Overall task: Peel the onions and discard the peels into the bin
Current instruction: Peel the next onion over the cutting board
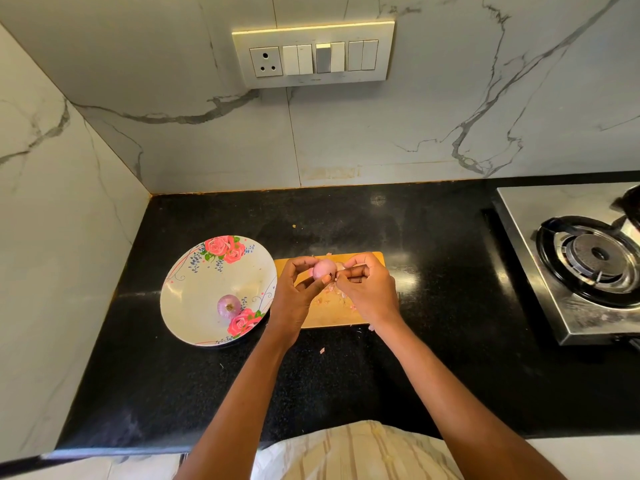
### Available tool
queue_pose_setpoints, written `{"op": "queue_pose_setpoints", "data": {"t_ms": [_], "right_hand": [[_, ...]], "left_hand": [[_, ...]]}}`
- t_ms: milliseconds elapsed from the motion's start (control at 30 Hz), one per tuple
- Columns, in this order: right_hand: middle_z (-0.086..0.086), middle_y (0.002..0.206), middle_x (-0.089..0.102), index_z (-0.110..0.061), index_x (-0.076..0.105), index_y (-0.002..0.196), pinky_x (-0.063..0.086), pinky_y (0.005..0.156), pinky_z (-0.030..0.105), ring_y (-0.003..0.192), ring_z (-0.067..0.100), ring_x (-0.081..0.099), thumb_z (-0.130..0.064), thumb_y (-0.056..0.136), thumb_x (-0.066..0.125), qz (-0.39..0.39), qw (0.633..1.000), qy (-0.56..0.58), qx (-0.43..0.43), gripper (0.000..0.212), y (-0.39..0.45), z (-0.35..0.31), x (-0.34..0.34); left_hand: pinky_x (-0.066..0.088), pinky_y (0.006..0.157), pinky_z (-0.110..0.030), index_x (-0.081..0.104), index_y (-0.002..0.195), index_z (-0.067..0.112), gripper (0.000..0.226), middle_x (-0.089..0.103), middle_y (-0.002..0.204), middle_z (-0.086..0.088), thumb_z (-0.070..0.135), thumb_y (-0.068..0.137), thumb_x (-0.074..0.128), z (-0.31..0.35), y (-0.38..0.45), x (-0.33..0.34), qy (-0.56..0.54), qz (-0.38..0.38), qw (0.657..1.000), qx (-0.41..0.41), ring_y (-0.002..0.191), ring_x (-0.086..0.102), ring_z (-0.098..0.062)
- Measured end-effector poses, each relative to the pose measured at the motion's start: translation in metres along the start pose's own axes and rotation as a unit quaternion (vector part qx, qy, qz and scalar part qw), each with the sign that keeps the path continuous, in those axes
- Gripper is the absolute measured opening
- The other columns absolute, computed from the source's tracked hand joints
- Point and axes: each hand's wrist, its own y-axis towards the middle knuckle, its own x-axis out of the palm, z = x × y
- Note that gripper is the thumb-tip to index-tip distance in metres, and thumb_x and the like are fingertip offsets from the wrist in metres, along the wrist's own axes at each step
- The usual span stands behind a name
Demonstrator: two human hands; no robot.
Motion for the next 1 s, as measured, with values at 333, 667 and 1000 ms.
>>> {"op": "queue_pose_setpoints", "data": {"t_ms": [333, 667, 1000], "right_hand": [[-0.002, 0.101, 0.076, -0.026, 0.076, 0.096, 0.052, 0.052, 0.014, 0.086, 0.012, 0.073, -0.025, 0.092, 0.075, -0.003, 0.996, 0.022, 0.082, 0.005, 0.006, 0.013, -0.01], [-0.008, 0.116, 0.074, -0.018, 0.074, 0.121, 0.057, 0.079, 0.014, 0.101, -0.003, 0.068, -0.031, 0.094, 0.071, -0.036, 0.996, -0.025, -0.082, 0.03, 0.0, -0.002, -0.005], [0.001, 0.106, 0.077, -0.01, 0.076, 0.115, 0.051, 0.079, 0.006, 0.092, -0.01, 0.067, -0.016, 0.094, 0.072, -0.011, 0.977, -0.113, -0.182, 0.022, -0.001, 0.005, -0.007]], "left_hand": [[0.056, 0.098, -0.032, 0.052, 0.135, 0.014, 0.037, 0.066, 0.129, -0.008, 0.017, 0.099, 0.06, 0.011, -0.005, -0.006, -0.181, -0.04, 0.981, -0.061, 0.119, 0.067, -0.024], [0.054, 0.101, -0.034, 0.057, 0.133, 0.015, 0.031, 0.073, 0.12, -0.006, 0.019, 0.102, 0.058, 0.008, -0.006, 0.0, -0.128, -0.045, 0.988, -0.074, 0.115, 0.068, -0.024], [0.056, 0.097, -0.032, 0.061, 0.129, 0.016, 0.029, 0.076, 0.114, -0.001, 0.022, 0.1, 0.061, 0.01, -0.005, 0.001, -0.071, -0.041, 0.995, -0.064, 0.11, 0.071, -0.02]]}}
